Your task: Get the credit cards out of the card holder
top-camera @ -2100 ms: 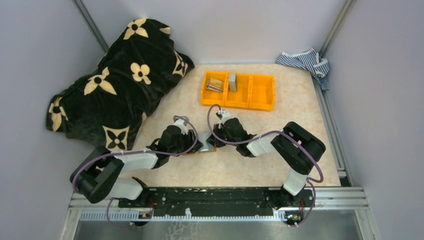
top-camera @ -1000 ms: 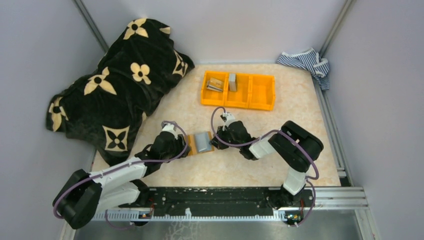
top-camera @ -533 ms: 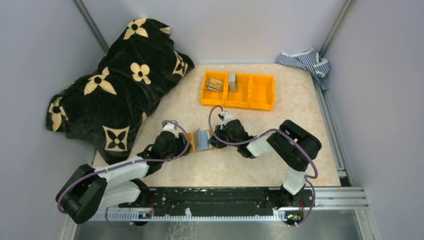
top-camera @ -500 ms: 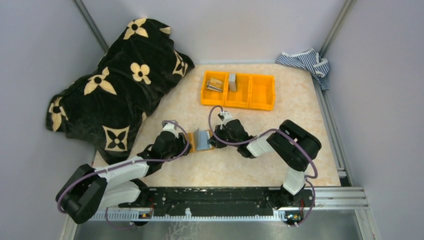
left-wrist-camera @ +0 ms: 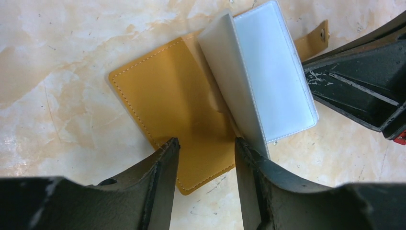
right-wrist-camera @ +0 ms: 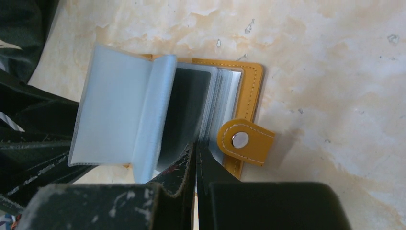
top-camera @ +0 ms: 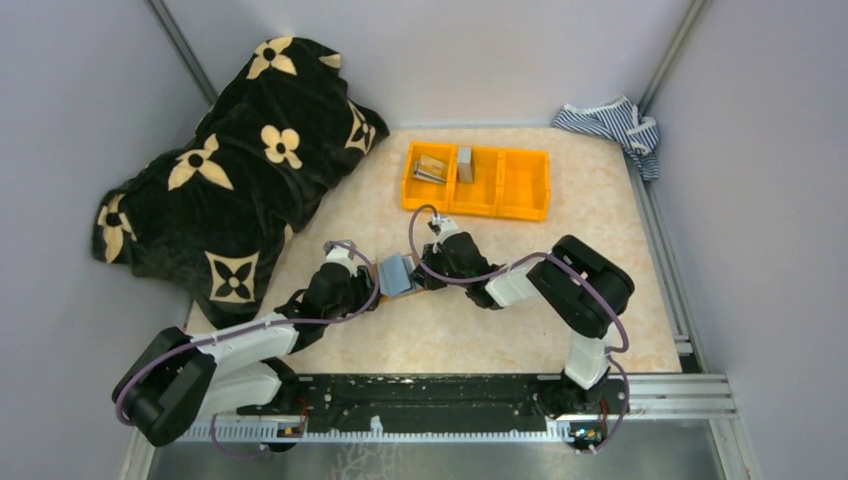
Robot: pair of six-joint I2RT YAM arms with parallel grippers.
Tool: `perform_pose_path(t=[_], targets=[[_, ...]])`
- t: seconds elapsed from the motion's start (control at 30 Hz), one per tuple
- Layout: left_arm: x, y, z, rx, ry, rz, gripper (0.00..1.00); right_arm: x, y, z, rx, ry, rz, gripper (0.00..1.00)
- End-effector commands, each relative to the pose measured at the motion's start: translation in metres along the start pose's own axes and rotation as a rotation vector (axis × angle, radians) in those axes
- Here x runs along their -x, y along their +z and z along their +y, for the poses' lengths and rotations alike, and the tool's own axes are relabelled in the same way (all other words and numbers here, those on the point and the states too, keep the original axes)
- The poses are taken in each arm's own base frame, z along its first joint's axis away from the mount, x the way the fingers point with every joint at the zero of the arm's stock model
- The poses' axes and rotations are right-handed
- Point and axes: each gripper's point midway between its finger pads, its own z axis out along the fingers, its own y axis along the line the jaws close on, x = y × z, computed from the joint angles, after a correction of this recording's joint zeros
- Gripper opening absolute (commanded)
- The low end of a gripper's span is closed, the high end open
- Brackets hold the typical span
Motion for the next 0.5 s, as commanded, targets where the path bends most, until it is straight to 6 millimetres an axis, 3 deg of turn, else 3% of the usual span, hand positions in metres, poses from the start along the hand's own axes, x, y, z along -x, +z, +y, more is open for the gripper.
perform_pose_path(t=[0.0, 0.33, 0.47], targets=[[-0.037, -0.004, 0.009, -0.001, 0.016, 0.126, 0.52, 0.001, 0.011, 0.038, 0.112, -0.031, 0.014, 0.00], [-0.038, -0.003, 0.009, -0.006, 0.019, 0.131, 0.52, 0.002, 0.012, 0.058, 0.149, -0.046, 0.017, 0.00], [-0.035, -0.006, 0.004, -0.018, 0.012, 0.131, 0.52, -0.003, 0.016, 0.055, 0.141, -0.046, 0.029, 0.00]])
